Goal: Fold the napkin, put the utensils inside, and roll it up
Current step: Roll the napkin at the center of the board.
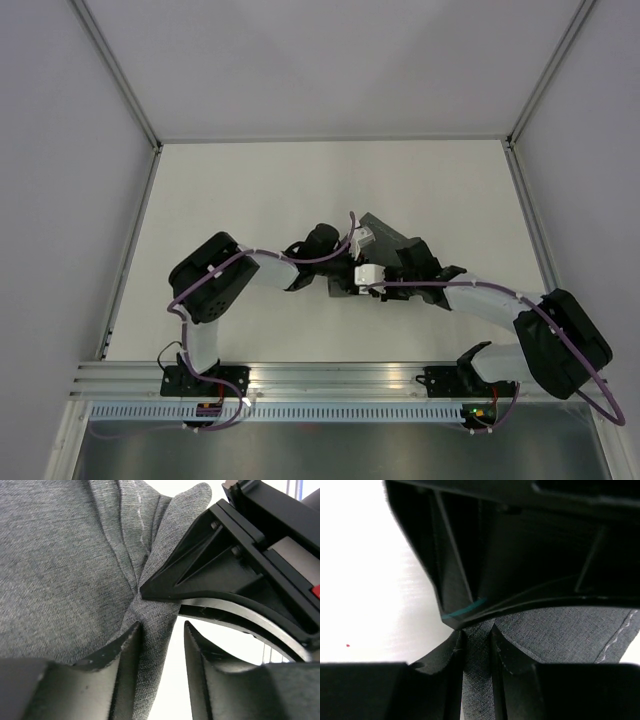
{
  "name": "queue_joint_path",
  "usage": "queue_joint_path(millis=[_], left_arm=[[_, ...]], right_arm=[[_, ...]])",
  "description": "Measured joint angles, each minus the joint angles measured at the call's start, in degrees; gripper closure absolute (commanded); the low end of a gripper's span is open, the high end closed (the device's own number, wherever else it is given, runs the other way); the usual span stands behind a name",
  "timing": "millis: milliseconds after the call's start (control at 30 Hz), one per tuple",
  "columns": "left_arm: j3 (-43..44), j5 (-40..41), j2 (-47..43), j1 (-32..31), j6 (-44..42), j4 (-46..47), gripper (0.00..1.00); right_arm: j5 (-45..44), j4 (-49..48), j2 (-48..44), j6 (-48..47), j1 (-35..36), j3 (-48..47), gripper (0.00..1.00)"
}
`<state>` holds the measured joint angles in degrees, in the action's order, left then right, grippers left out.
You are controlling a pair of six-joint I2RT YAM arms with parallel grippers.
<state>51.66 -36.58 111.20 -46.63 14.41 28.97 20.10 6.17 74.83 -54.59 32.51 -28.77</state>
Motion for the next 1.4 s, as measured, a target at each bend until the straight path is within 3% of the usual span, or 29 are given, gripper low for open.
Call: queue_joint_path(millis=[133, 333, 533, 700, 833, 1033, 1367, 1400], left_arm=[[-3.80, 4.59, -5.03, 0.00, 1.25, -1.49, 0.49], [-10.34, 18.91, -14.97, 0.00, 2.89, -2.84, 0.47], [-20.13, 32.52, -26.58, -0.35, 3.30, 4.79, 0.46], [-25.62, 45.11, -32.09, -8.09, -2.47, 10.10, 0.46], [-25.53, 53.24, -32.17, -16.98, -11.82, 11.93, 0.46], [-22.47, 61.70, -28.28, -23.96, -27.45, 11.72, 0.42], [-15.52, 64.70, -10.71, -30.38, -47.28, 9.99, 0.33], [-15.41, 64.67, -9.81, -30.32, -48.52, 10.12, 0.28]], right_arm=[[2.36, 3.15, 2.51, 0.39, -0.13, -3.15, 0.92], [6.99, 7.52, 6.32, 0.35, -1.81, -7.41, 0.94], [11.28, 13.66, 10.95, 0.09, -4.35, -12.76, 0.94], [15.37, 21.22, 17.07, -1.16, -6.69, -19.54, 0.94], [19.34, 28.17, 23.04, -2.12, -8.90, -25.70, 0.94], [22.01, 34.51, 28.04, -3.19, -10.34, -30.93, 0.94], [24.57, 43.06, 34.71, -5.14, -11.67, -37.81, 0.94], [24.76, 43.47, 35.01, -5.29, -11.78, -38.12, 0.93]])
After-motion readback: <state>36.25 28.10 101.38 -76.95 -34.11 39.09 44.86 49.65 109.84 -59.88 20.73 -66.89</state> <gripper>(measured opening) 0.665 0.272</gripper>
